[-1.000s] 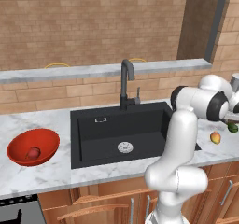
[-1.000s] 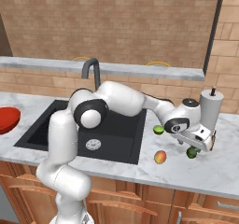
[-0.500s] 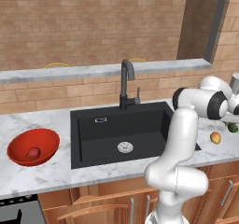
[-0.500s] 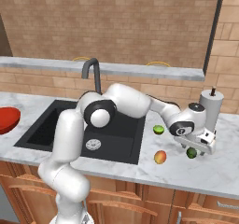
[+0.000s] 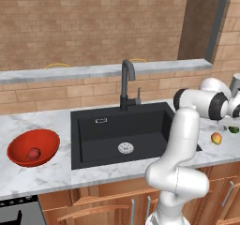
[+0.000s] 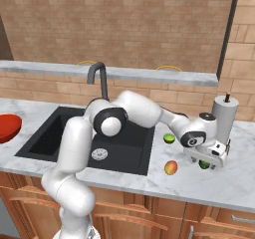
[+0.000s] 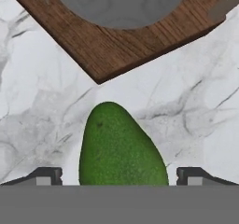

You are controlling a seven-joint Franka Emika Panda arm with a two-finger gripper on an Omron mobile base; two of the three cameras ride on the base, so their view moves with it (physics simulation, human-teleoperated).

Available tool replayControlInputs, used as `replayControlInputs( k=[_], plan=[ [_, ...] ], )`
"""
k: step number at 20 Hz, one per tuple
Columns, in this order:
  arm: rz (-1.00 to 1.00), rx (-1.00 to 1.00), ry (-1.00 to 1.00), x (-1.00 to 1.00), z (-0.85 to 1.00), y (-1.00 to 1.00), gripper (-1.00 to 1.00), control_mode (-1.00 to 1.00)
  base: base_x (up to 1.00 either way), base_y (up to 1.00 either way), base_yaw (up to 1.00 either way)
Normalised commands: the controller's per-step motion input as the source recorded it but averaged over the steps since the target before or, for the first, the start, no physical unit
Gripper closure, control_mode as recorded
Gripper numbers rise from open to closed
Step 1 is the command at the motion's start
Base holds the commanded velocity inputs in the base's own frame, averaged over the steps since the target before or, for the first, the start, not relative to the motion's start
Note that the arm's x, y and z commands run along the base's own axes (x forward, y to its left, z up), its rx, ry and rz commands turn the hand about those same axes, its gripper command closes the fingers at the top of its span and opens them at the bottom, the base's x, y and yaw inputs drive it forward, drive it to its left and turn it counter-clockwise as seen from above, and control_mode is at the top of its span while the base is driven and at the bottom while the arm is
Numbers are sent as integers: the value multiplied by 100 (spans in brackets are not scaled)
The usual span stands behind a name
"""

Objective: There is a mixed pile of frozen fruits and vegetables on the counter. Locate all the frozen vegetables and place the items in a bowl on the counter. Take all the frozen fruits and defrost them in a running sink.

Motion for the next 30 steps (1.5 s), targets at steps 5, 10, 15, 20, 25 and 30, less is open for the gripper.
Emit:
replayControlInputs(
  k=[5, 10, 15, 20, 25, 30],
  plan=[
    [1, 0, -1, 1, -11, 0, 100, -100, 0, 0, 0],
    [0, 2, -1, 1, -4, 13, 100, -100, 0, 0, 0],
    [0, -2, 5, 3, 22, 55, 100, -100, 0, 0, 0],
    [0, 0, 0, 1, 60, 59, 100, -100, 0, 0, 0],
    [0, 0, -3, 4, 60, 71, 100, -100, 0, 0, 0],
    [1, 2, -8, 0, 57, 85, 100, -100, 0, 0, 0]
  ],
)
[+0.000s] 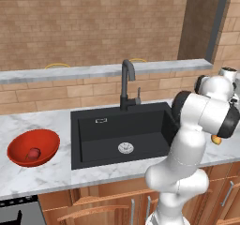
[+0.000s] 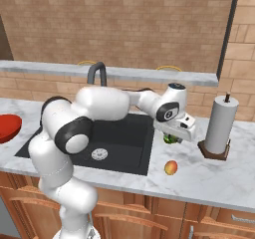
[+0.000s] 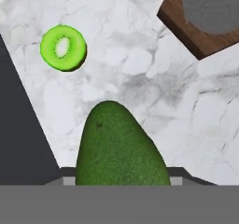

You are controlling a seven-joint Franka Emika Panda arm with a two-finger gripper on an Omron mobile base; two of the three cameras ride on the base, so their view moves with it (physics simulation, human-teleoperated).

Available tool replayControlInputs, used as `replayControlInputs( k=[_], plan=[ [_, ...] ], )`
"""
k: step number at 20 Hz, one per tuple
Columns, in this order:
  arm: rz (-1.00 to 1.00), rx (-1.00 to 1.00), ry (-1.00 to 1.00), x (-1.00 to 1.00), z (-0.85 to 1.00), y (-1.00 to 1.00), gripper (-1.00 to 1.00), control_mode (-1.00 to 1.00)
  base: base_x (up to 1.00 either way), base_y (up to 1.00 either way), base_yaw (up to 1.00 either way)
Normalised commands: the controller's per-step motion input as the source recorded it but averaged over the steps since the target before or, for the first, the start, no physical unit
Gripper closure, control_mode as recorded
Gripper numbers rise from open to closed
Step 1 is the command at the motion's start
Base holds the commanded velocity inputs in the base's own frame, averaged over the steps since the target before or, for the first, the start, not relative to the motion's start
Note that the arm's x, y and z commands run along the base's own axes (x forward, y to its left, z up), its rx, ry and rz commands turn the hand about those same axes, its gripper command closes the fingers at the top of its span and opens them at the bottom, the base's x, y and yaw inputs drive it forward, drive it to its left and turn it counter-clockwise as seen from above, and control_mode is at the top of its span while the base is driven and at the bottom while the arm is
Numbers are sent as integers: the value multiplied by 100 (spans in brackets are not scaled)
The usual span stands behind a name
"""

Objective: There is a mixed pile of frozen fruits and vegetables on the counter. Locate all the frozen vegetables and place the items in a bowl on the counter. Take all the frozen fruits and defrost them in a running sink.

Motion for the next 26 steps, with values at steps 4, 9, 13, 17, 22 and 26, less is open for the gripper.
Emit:
replayControlInputs(
  k=[4, 9, 13, 17, 22, 26],
  plan=[
    [0, 2, -10, 0, 55, 83, 100, -100, 0, 0, 0],
    [-1, 4, -12, -4, 40, 73, 100, -100, 0, 0, 0],
    [0, 0, -16, -10, 19, 68, 100, -100, 0, 0, 0],
    [0, -1, -6, -3, 25, 99, 100, -100, 0, 0, 0],
    [1, 0, -2, 0, 29, 100, 100, -100, 0, 0, 0],
    [12, 2, 0, -2, 6, 98, 100, -100, 0, 0, 0]
  ],
)
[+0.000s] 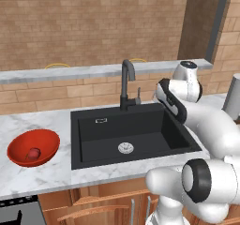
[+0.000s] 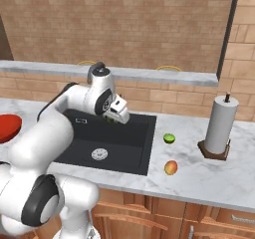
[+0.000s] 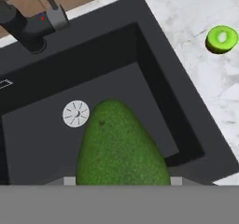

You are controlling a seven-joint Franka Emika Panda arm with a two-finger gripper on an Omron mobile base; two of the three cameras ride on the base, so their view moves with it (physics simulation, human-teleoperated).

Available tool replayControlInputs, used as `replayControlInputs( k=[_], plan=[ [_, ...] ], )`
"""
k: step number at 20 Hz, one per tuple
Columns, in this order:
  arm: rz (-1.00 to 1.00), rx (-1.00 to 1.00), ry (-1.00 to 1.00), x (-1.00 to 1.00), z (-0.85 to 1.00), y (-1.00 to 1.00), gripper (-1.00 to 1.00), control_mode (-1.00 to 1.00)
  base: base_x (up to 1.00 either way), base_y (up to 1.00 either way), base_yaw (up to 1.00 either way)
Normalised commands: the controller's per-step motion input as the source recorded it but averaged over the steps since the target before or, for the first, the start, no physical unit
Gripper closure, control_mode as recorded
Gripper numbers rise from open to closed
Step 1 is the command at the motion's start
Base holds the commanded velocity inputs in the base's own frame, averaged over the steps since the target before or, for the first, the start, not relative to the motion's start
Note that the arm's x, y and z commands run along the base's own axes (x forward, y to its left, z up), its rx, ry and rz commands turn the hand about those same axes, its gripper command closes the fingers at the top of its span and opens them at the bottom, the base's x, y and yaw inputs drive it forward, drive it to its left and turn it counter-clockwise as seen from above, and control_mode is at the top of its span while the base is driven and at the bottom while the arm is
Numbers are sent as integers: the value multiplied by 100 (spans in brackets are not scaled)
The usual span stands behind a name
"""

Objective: There is a mixed pile of frozen fruits and vegetables on the counter. Locate all the frozen vegetables and place the items in a bowl on the counter. Take all the frozen fruits and defrost them in a running sink.

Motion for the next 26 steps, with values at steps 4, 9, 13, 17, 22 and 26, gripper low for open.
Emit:
replayControlInputs(
  k=[4, 9, 13, 17, 22, 26],
  plan=[
    [19, 0, 4, 0, 0, 95, 100, -100, 0, 0, 0],
    [20, -1, 8, 7, -13, 92, 100, -100, 0, 0, 0],
    [15, -3, 3, 13, -11, 100, 100, -100, 0, 0, 0],
    [15, -4, 5, 11, -7, 100, 100, -100, 0, 0, 0],
    [14, -4, 6, 9, -4, 100, 100, -100, 0, 0, 0],
    [13, -4, 5, 12, -1, 100, 100, -100, 0, 0, 0]
  ],
)
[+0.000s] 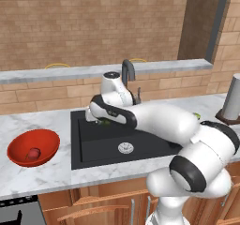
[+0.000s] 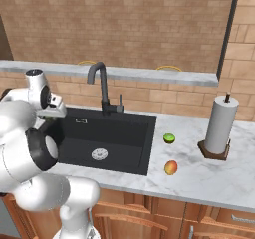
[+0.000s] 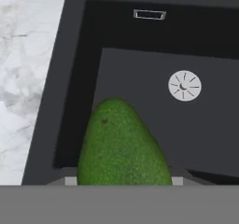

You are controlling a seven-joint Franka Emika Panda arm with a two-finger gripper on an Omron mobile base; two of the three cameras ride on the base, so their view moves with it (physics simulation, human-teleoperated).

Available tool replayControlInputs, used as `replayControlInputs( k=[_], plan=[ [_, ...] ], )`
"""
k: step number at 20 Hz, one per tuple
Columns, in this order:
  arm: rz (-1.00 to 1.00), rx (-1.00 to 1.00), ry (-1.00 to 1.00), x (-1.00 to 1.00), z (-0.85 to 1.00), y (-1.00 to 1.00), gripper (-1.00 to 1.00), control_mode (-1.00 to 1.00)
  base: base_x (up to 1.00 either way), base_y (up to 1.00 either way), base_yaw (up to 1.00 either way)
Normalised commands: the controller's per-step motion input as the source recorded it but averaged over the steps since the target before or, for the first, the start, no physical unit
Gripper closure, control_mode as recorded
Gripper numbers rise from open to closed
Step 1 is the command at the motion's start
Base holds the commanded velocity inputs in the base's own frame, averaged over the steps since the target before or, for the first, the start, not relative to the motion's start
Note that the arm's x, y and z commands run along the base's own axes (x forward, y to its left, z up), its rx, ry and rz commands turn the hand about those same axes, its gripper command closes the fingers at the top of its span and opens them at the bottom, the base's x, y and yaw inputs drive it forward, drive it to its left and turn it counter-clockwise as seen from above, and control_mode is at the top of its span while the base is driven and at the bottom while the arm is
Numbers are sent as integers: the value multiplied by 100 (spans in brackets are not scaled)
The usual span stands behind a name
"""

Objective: There is a mixed pile of frozen fruits and vegetables on the counter. Locate all the frozen vegetables and place the items in a bowl on the counter. Take all the frozen fruits and defrost them in a running sink.

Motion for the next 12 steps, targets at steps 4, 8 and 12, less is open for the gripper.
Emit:
replayControlInputs(
  k=[4, 8, 12],
  plan=[
    [13, -4, 6, 11, 0, 100, 100, -100, 0, 0, 0],
    [14, -5, 9, 7, 0, 100, 100, -100, 0, 0, 0],
    [15, -6, 11, 5, -1, 99, 100, -100, 0, 0, 0]
  ],
)
